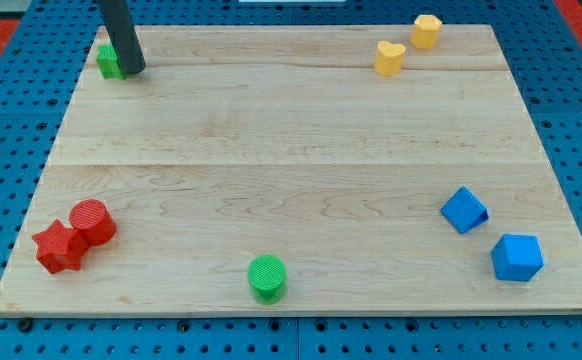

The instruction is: Place the green star to the top left of the board

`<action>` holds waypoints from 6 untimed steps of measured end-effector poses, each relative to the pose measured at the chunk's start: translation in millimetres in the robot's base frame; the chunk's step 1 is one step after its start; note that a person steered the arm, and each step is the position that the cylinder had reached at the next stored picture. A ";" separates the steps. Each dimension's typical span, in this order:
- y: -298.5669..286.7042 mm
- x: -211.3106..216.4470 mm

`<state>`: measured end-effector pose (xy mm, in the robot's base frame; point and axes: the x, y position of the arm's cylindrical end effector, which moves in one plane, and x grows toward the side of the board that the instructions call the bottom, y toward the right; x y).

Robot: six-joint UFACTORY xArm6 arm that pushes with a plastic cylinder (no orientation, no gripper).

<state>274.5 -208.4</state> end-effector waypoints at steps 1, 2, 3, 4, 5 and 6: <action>14.2 20.1; -39.8 21.9; -37.4 -6.8; -17.2 -39.7; 0.8 -25.7; 56.9 43.4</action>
